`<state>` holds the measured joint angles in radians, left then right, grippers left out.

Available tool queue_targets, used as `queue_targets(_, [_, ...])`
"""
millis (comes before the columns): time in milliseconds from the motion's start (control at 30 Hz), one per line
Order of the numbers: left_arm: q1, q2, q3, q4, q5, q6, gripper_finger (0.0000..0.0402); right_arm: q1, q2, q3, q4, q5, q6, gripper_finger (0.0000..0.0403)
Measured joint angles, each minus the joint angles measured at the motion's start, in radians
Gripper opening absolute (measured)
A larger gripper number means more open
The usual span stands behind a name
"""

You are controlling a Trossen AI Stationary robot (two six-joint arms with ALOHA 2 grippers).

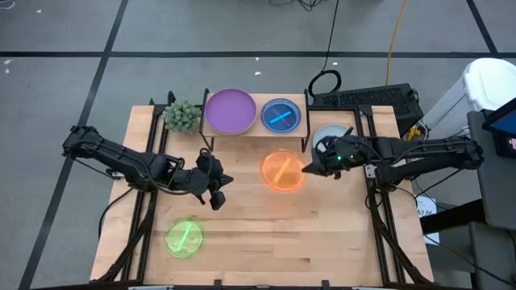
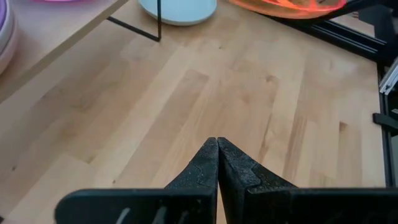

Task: Place and stack plates onto a shelf
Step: Stack the orange transparent plate on top of the blue transparent plate on the shelf

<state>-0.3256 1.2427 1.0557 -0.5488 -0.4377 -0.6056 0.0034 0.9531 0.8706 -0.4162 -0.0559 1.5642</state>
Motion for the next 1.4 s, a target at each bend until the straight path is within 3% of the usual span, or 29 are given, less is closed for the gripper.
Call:
queue_targets(267, [0.001, 0.0, 0.0, 0.0, -0.013, -0.031, 0.0003, -0.128, 0.001, 0.02, -0.018, -0.052, -0.088, 0.0])
queue_targets(533, [0.005, 0.0, 0.0, 0.007, -0.016, -0.054, 0.0003, -0.255, 0.026, 0.124, -0.028, -0.062, -0.206, 0.0])
queue_targets(867, [0.036, 0.0, 0.0, 0.008, -0.017, -0.054, 0.0003, -0.403, 0.114, 0.25, -0.106, -0.207, -0.331, 0.0])
queue_targets(1400, [0.038, 0.0, 0.0, 0.007, -0.017, -0.062, 0.0003, -0.582, 0.211, 0.287, -0.106, -0.235, -0.501, 0.0])
